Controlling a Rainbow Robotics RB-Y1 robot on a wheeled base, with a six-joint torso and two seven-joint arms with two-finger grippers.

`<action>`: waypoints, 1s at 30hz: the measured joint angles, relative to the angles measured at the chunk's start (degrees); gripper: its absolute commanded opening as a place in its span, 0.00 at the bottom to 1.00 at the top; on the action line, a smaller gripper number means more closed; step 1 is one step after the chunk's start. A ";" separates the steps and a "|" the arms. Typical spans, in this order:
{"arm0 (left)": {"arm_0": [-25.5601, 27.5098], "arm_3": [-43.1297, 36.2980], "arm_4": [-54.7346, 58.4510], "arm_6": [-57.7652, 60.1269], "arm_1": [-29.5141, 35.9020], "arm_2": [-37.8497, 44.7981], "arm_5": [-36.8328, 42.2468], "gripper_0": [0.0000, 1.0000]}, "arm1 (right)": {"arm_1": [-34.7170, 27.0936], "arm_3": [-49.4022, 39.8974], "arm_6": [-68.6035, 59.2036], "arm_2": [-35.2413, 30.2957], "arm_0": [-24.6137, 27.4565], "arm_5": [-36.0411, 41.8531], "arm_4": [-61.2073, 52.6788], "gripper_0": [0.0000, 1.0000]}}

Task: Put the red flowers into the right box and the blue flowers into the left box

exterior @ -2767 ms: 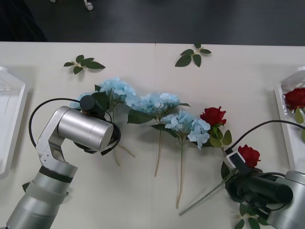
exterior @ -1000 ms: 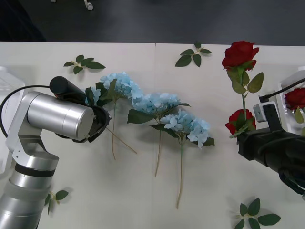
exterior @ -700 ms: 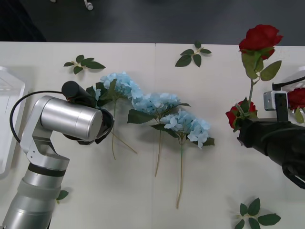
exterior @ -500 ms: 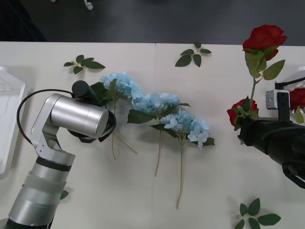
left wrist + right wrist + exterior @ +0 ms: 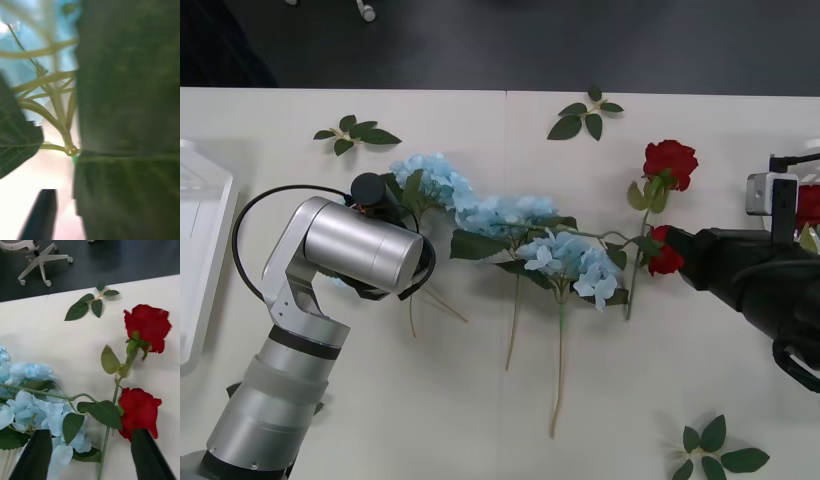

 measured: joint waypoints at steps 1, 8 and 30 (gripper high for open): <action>0.00 0.06 0.00 0.00 0.00 0.00 0.00 0.00 | 0.00 0.00 -1.68 0.00 0.24 0.01 0.37 1.00; 0.00 0.17 0.00 0.17 0.00 -0.05 0.04 0.00 | 0.00 0.00 -2.78 0.00 1.00 1.18 0.70 1.00; 0.50 -15.57 8.41 0.80 5.81 -0.07 11.31 0.00 | 0.00 1.78 -2.76 0.00 -1.15 2.36 -8.48 1.00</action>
